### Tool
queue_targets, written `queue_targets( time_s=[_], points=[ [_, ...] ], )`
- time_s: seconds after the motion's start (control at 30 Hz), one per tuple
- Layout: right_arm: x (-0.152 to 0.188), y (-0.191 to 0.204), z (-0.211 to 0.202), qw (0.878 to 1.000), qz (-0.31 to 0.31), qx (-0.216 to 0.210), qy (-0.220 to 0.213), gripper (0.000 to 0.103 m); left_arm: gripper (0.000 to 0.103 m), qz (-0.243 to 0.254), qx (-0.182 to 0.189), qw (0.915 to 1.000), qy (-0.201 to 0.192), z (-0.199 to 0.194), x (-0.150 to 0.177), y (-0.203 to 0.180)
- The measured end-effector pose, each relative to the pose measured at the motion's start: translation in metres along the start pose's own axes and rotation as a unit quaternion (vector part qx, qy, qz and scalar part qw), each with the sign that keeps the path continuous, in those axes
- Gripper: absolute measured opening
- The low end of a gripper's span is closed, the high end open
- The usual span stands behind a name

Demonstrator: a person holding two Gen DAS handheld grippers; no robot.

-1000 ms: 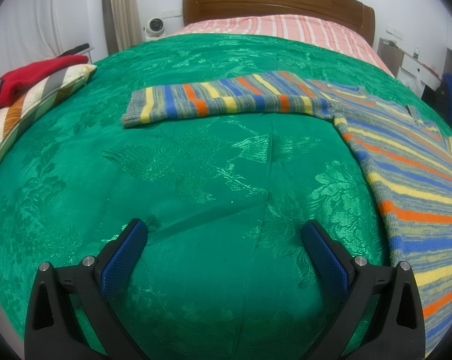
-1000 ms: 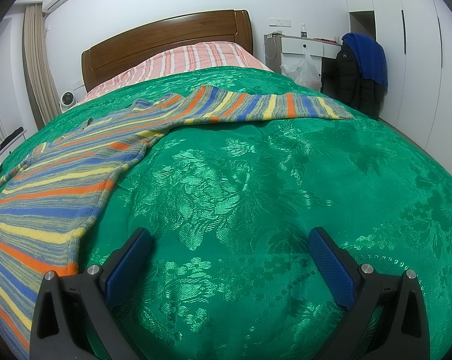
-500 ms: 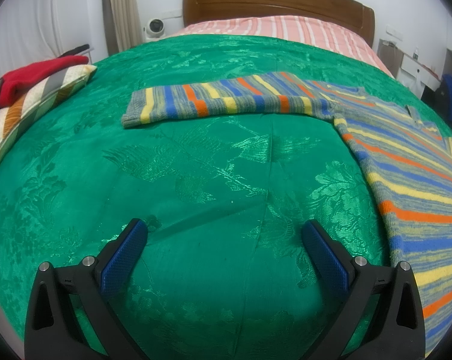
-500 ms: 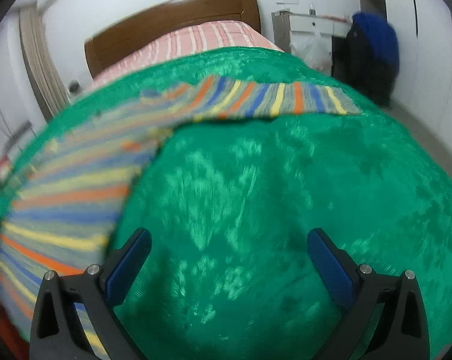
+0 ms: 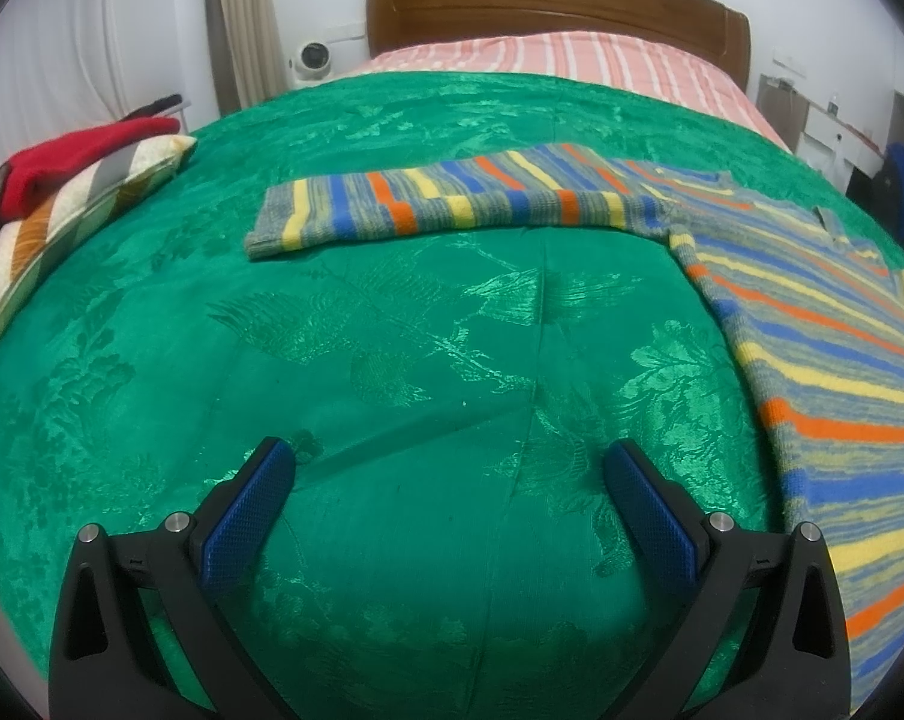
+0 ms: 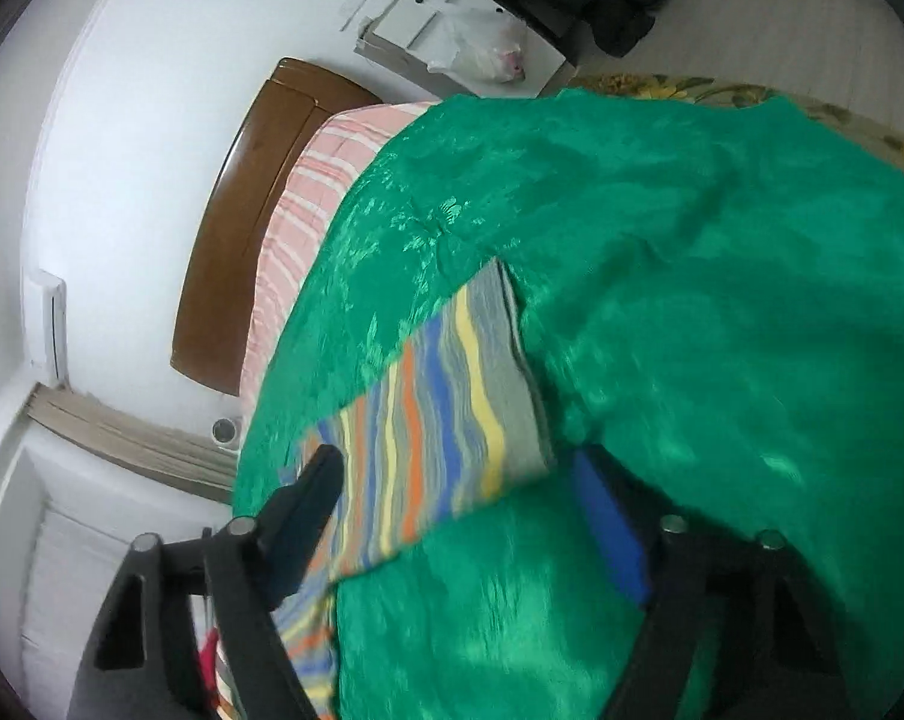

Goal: Fold small clothes
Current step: 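Grasp a sleeve cuff with the right gripper and fold it across the sweater body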

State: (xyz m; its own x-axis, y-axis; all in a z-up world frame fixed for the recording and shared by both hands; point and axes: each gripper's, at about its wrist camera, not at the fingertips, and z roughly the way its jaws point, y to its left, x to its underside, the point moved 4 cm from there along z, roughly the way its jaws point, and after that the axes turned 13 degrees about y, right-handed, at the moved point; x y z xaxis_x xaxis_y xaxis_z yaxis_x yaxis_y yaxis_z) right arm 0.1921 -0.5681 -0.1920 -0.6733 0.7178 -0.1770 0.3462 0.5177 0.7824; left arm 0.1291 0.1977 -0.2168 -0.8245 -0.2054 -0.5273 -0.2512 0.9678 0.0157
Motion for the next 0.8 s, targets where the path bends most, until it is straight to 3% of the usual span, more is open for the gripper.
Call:
queue_targets(
  time_s=[0.03, 0.13, 0.2, 0.23, 0.37, 0.53, 0.67, 0.8],
  points=[
    [-0.005, -0.001, 0.007, 1.000, 0.003, -0.001, 0.007, 0.066, 0.103, 0.000, 0.000, 1.0000, 0.000, 0.000, 0.000, 0.000],
    [-0.019, -0.004, 0.028, 1.000, 0.006, 0.009, 0.023, 0.041, 0.103, 0.000, -0.002, 1.0000, -0.001, 0.000, 0.001, -0.001],
    [-0.025, -0.007, 0.037, 0.999, 0.006, 0.022, 0.030, 0.008, 0.103, 0.000, -0.002, 1.0000, -0.001, 0.000, 0.001, -0.001],
    [-0.026, -0.010, 0.039, 0.999, 0.007, 0.030, 0.033, 0.003, 0.103, 0.000, -0.003, 1.0000, -0.002, 0.000, 0.001, -0.002],
    [-0.019, 0.012, 0.027, 0.997, -0.042, 0.063, 0.004, 0.003, 0.103, 0.000, -0.002, 1.0000, -0.002, 0.000, 0.001, -0.001],
    [0.001, 0.121, 0.015, 0.970, -0.208, 0.129, -0.002, 0.003, 0.103, -0.001, -0.002, 1.0000, -0.001, 0.000, 0.001, -0.002],
    [0.042, 0.245, 0.042, 0.943, -0.323, 0.076, 0.029, 0.003, 0.103, -0.001, -0.001, 1.0000, 0.000, 0.000, 0.001, -0.002],
    [0.097, 0.325, 0.106, 0.919, -0.383, 0.030, 0.084, 0.003, 0.103, -0.001, -0.001, 1.0000, -0.001, 0.000, 0.001, -0.002]
  ],
)
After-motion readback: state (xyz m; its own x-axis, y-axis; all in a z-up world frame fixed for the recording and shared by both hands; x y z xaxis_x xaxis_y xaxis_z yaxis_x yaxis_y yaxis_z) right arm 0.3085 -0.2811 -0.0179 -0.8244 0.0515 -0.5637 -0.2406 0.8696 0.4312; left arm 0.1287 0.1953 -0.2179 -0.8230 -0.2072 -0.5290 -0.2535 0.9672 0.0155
